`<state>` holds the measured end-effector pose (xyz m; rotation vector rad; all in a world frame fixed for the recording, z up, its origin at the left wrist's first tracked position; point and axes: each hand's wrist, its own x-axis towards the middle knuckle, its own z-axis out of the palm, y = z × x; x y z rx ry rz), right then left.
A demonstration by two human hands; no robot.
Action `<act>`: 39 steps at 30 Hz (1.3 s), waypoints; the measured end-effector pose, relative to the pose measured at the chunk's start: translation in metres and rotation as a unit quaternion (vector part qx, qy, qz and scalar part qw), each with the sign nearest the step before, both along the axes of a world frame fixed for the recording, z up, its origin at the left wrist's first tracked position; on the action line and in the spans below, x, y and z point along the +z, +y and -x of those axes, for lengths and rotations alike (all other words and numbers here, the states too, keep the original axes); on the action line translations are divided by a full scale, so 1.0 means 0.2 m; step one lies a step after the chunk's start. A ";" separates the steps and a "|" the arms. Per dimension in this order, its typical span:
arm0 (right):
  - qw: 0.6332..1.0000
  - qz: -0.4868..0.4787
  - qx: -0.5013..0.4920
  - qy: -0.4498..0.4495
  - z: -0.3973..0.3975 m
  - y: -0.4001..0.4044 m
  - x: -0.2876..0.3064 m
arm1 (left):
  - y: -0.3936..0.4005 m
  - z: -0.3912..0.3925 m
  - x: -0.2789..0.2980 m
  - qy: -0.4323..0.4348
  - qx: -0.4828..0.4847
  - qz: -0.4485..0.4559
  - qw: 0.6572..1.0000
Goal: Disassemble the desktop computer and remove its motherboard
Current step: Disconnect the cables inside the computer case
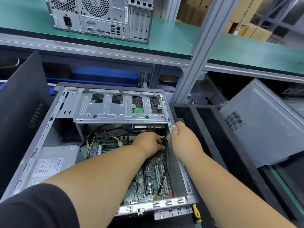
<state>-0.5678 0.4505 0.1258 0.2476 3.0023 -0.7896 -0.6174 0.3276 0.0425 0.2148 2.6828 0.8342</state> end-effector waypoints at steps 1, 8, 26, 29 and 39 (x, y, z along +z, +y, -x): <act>1.000 -0.002 0.000 -0.001 0.00 0.00 0.00 | 0.00 0.00 0.00 0.002 -0.002 0.002 1.000; 1.000 -0.007 0.004 0.008 0.00 0.00 0.00 | 0.01 0.00 -0.01 0.010 -0.008 0.013 1.000; 1.000 -0.002 -0.006 0.012 -0.01 0.00 0.00 | -0.03 0.05 0.00 -0.074 0.007 -0.006 0.997; 1.000 0.002 -0.006 0.009 -0.01 -0.01 0.00 | -0.02 0.02 -0.01 -0.095 0.002 -0.082 0.992; 1.000 0.000 0.010 0.000 -0.01 0.00 -0.01 | -0.06 -0.01 0.07 -0.056 -0.040 0.117 0.991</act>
